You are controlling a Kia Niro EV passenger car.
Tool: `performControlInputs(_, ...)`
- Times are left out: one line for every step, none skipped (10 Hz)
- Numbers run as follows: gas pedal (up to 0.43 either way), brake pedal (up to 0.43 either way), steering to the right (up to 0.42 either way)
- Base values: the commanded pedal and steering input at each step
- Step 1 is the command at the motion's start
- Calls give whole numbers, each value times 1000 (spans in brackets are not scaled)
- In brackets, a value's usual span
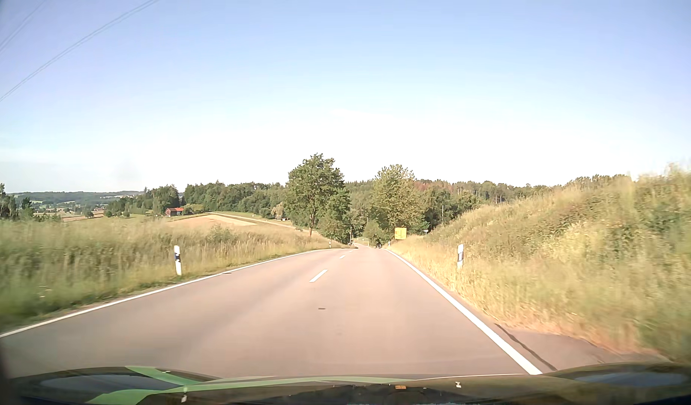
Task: Follow the waypoints while adhering to traffic rules and regulations
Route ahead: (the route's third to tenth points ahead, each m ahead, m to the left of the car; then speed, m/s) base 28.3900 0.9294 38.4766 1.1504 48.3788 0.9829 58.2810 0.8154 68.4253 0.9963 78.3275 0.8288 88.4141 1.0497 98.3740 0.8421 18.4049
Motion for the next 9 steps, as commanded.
performControlInputs(39, 0, 0)
performControlInputs(39, 0, 0)
performControlInputs(39, 0, 0)
performControlInputs(47, 0, 0)
performControlInputs(59, 0, 0)
performControlInputs(67, 0, 0)
performControlInputs(67, 0, 0)
performControlInputs(59, 0, 0)
performControlInputs(47, 0, 0)
